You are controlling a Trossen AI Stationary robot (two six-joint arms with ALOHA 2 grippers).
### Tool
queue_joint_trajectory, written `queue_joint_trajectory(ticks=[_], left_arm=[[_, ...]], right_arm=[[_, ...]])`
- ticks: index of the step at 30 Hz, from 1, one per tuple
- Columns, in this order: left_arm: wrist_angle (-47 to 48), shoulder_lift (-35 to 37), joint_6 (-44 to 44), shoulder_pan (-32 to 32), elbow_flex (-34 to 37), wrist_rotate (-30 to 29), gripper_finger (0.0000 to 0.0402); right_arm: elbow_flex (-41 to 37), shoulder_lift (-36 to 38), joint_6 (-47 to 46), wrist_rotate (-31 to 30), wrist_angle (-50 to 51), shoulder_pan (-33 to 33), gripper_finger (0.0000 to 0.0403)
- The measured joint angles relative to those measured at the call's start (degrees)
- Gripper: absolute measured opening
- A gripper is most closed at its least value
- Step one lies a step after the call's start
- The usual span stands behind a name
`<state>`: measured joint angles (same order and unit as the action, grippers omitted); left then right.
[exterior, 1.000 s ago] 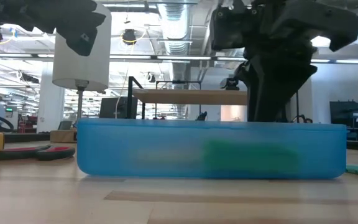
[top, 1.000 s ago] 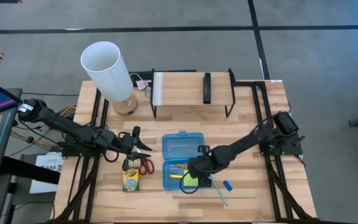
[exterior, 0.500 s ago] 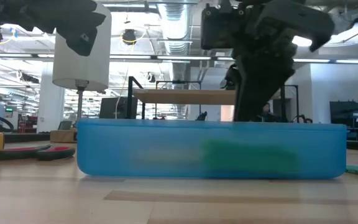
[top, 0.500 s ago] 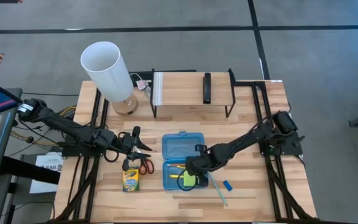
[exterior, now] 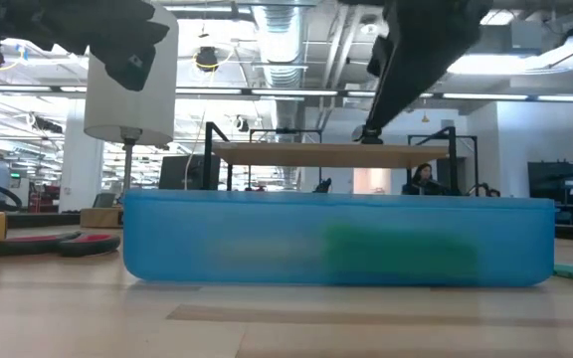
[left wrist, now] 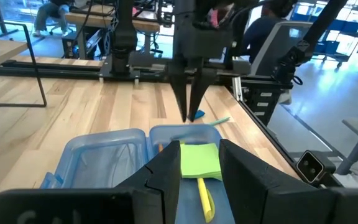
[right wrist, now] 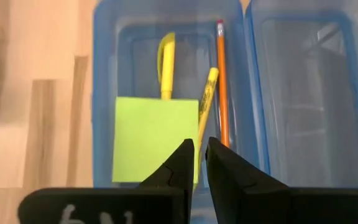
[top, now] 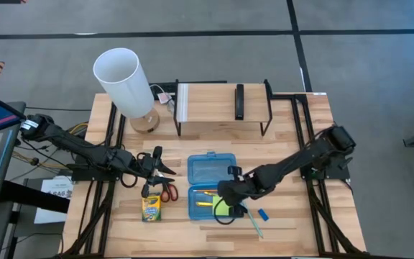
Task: Pack school essentials
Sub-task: Put the blue eraser into the blue supply box
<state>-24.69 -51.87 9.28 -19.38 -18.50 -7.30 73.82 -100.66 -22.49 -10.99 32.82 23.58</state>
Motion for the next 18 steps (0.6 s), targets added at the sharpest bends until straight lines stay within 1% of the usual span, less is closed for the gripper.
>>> queue_joint_trajectory(ticks=[4, 6, 8, 14, 18], left_arm=[[0.01, 0.02, 0.00, 0.01, 0.00, 0.01, 0.0098], [0.01, 0.00, 0.00, 0.00, 0.00, 0.02, 0.0098], [0.07, 0.00, 0.01, 0.02, 0.00, 0.07, 0.0098], [0.05, 0.01, -0.21, 0.00, 0.00, 0.50, 0.0098], [0.14, 0.00, -0.09, 0.00, 0.00, 0.63, 0.0098]], right_arm=[[-0.54, 1.22, 0.06, -3.49, -0.42, 0.99, 0.0063], [-2.76, 2.66, -0.24, -5.95, -1.14, 1.45, 0.0063], [-6.92, 5.08, -1.61, -6.87, -4.50, 1.49, 0.0063], [-21.52, 13.63, -6.03, -7.06, -18.63, 0.65, 0.0063], [-26.33, 17.23, -7.11, -7.14, -24.34, 0.87, 0.0063]])
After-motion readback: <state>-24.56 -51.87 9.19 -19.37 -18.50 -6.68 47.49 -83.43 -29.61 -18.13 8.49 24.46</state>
